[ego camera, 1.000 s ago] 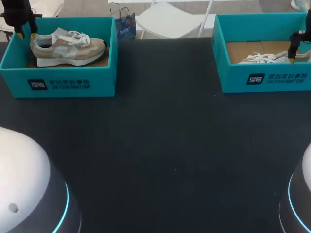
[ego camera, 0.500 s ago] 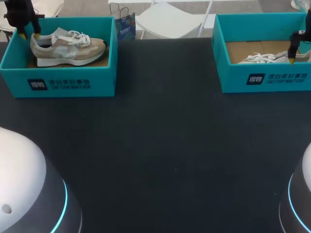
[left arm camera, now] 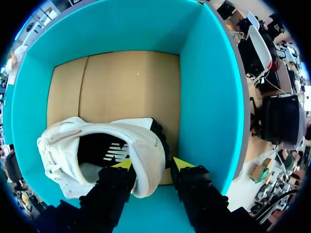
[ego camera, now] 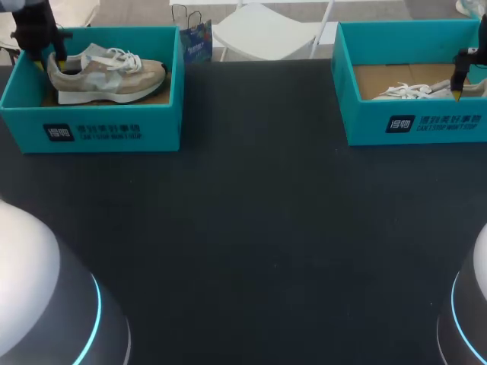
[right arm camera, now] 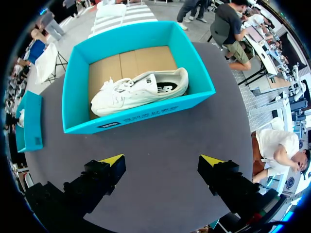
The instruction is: Take the shoe out of the shoebox, open the shoe tongue, remove and reinsert the insole, then place the shoe into the shoebox
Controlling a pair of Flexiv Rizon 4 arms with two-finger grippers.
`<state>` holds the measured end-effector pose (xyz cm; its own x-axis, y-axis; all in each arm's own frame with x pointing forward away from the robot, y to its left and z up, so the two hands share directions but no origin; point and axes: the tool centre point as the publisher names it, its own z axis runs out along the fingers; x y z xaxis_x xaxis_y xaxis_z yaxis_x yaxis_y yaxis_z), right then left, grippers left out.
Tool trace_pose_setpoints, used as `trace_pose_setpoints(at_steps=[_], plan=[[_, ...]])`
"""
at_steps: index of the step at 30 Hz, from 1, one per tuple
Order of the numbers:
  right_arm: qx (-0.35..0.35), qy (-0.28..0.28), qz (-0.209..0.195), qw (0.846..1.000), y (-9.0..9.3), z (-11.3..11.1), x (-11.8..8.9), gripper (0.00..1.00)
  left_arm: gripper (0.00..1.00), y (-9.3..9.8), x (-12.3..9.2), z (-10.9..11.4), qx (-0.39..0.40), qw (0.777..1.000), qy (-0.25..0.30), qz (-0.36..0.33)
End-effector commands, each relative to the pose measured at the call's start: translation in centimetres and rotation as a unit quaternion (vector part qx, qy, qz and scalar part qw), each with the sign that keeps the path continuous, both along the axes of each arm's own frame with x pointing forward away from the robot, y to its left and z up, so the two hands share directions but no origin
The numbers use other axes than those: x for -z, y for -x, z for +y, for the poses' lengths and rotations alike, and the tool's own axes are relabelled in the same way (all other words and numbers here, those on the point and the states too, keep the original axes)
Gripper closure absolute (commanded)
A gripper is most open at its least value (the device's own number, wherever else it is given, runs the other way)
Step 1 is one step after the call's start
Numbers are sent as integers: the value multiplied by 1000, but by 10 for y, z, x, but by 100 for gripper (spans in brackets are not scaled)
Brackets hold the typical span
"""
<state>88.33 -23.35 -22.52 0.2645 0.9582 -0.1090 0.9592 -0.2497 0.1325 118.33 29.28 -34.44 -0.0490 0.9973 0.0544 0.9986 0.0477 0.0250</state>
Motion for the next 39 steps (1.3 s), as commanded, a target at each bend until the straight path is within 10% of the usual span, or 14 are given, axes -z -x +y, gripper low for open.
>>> trace_pose_setpoints(at_steps=[1,8,10,16,39], plan=[[0,0,0,1000,0,0,0,0,55,-7,4,2,-1,1000,0,11],[0,0,0,1000,0,0,0,0,73,-2,10,5,3,1000,-11,23],[0,0,0,1000,0,0,0,0,98,1,10,6,7,999,-16,32],[0,0,0,1000,0,0,0,0,100,6,-6,11,28,998,-28,40],[0,0,0,1000,0,0,0,0,100,54,-224,24,86,994,-47,43]])
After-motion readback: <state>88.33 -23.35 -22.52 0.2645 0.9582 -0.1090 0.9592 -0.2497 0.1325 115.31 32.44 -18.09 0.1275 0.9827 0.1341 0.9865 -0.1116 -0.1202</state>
